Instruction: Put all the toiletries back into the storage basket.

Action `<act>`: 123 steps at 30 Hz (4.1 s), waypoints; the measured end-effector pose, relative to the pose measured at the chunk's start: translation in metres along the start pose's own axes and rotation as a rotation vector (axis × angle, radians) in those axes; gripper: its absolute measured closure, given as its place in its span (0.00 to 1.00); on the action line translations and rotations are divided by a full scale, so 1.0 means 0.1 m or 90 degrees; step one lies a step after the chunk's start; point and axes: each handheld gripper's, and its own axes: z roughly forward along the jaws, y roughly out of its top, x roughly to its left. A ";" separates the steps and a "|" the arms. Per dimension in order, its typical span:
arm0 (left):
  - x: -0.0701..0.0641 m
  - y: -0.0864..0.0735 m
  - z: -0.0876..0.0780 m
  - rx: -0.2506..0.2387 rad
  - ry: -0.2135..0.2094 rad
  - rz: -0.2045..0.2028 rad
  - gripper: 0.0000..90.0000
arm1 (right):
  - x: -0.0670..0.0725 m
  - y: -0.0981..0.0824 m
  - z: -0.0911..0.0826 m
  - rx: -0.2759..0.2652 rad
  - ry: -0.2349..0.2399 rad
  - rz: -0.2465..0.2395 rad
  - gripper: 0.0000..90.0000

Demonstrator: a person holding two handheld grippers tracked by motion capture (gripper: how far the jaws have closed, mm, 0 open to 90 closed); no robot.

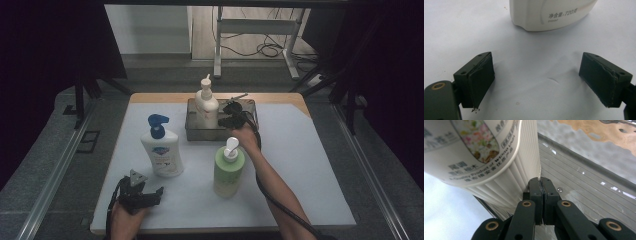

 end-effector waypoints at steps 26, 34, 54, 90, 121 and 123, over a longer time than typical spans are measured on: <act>0.00 0.00 0.00 0.000 0.000 0.000 0.14 | 0.07 0.04 0.08 0.002 0.026 0.005 0.97; 0.00 0.00 0.00 0.000 0.000 0.000 0.14 | 0.11 0.07 0.12 0.001 0.029 -0.002 0.96; 0.00 0.00 0.00 0.000 0.000 0.000 0.14 | 0.20 0.12 0.18 0.001 0.039 -0.009 0.96; 0.00 0.00 0.00 0.000 0.000 0.000 0.14 | 0.37 0.15 0.29 0.003 0.064 -0.027 0.96; 0.00 0.00 0.00 0.000 0.001 0.001 0.14 | 0.28 0.05 -0.19 -0.050 0.068 -0.041 0.73; 0.00 0.00 0.00 0.000 0.001 0.001 0.14 | 0.29 0.02 -0.26 -0.052 0.071 -0.049 0.70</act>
